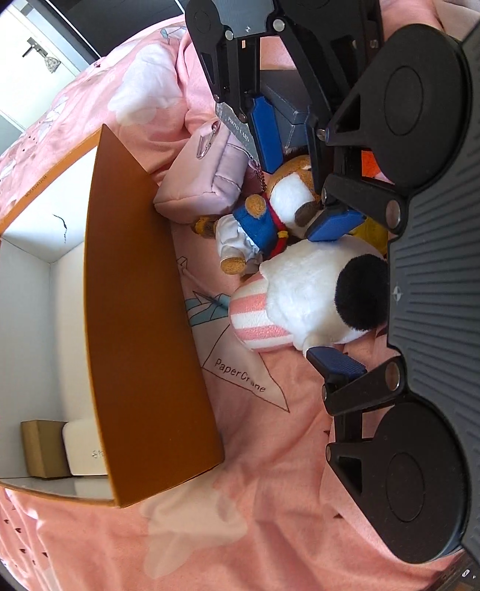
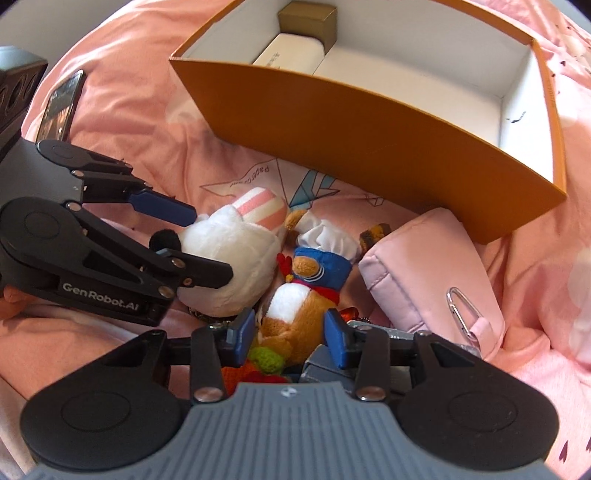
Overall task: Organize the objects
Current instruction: 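Grasp the white striped plush bunny with the left gripper while the right grasps the sailor teddy bear, then lift and carry both plush toys over the orange box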
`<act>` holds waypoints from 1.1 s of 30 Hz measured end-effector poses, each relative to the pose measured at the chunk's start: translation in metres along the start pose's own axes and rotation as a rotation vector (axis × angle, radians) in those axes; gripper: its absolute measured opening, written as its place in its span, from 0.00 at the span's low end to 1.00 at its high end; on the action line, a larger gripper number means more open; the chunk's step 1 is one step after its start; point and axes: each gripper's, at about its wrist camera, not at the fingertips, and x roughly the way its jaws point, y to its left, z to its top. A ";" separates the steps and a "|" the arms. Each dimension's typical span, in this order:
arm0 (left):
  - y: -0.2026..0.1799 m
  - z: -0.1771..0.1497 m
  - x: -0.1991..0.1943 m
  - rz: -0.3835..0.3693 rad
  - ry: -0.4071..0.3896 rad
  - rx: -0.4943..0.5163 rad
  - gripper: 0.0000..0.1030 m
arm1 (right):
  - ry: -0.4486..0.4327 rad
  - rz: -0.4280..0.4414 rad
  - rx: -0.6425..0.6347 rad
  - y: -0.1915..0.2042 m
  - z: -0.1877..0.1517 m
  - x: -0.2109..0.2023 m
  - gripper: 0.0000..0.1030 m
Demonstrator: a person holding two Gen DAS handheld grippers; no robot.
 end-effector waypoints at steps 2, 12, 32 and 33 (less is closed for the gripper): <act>-0.001 0.001 0.002 0.007 0.003 -0.013 0.74 | 0.019 0.006 -0.020 0.001 0.003 0.002 0.47; -0.001 0.005 0.015 0.051 0.022 -0.067 0.74 | 0.095 -0.018 -0.058 0.001 0.014 0.023 0.51; 0.011 -0.021 -0.016 0.015 -0.083 -0.123 0.63 | 0.017 -0.022 -0.096 0.006 0.002 0.026 0.46; 0.011 -0.023 -0.021 0.016 -0.094 -0.121 0.63 | 0.002 -0.024 -0.102 0.007 0.000 0.022 0.46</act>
